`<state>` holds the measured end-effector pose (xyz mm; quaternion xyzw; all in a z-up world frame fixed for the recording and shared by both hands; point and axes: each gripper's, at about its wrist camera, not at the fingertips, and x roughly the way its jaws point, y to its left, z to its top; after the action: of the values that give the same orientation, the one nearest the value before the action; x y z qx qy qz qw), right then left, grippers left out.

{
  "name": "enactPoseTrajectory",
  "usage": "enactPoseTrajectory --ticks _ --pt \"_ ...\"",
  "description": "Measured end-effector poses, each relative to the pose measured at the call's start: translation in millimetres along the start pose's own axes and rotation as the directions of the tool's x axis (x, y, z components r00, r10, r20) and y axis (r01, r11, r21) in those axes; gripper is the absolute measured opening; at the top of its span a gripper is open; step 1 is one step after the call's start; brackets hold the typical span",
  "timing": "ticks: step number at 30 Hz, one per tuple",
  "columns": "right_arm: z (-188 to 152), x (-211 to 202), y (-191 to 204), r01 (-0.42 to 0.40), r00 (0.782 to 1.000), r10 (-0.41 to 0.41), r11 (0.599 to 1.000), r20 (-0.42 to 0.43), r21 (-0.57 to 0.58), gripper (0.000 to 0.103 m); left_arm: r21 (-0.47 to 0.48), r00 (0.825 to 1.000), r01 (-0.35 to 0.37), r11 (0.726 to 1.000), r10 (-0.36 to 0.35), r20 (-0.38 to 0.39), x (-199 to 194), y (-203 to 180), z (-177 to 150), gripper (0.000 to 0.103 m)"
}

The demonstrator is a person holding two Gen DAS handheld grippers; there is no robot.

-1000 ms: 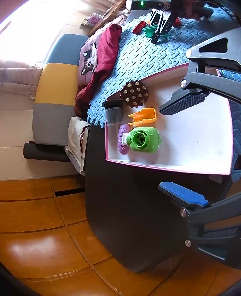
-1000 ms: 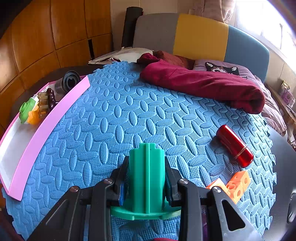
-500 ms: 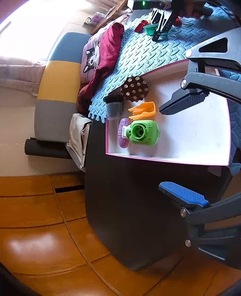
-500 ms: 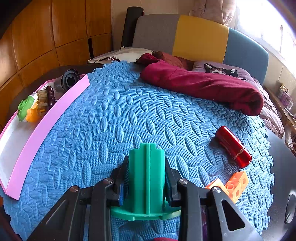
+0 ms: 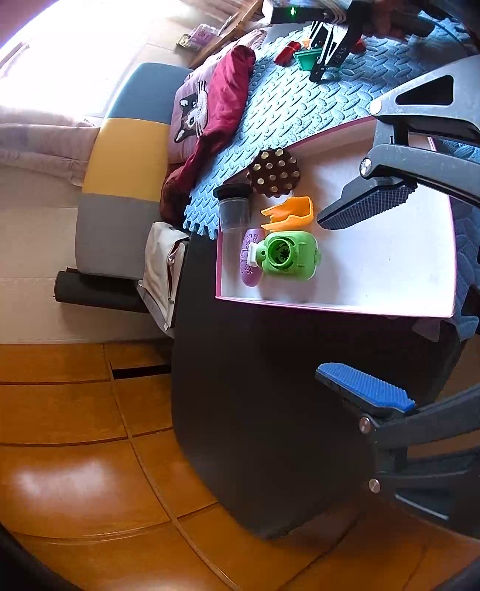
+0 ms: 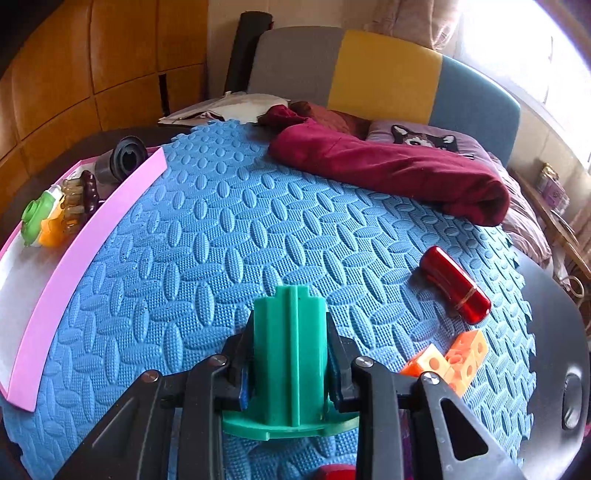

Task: Organize rigid objects
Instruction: 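Carry the teal stand over the pink tray with the right tool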

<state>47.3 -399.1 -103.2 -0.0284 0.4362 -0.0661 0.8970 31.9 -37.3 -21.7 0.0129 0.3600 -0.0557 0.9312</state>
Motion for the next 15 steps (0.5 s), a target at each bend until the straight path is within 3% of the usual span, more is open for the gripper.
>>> enactPoseTrajectory --ticks 15 --pt "-8.3 -18.2 9.6 -0.085 0.996 0.087 0.991 -0.017 0.102 0.029 -0.011 1.000 -0.009 1.000 0.008 -0.011 4.8 6.6 -5.2 0.076"
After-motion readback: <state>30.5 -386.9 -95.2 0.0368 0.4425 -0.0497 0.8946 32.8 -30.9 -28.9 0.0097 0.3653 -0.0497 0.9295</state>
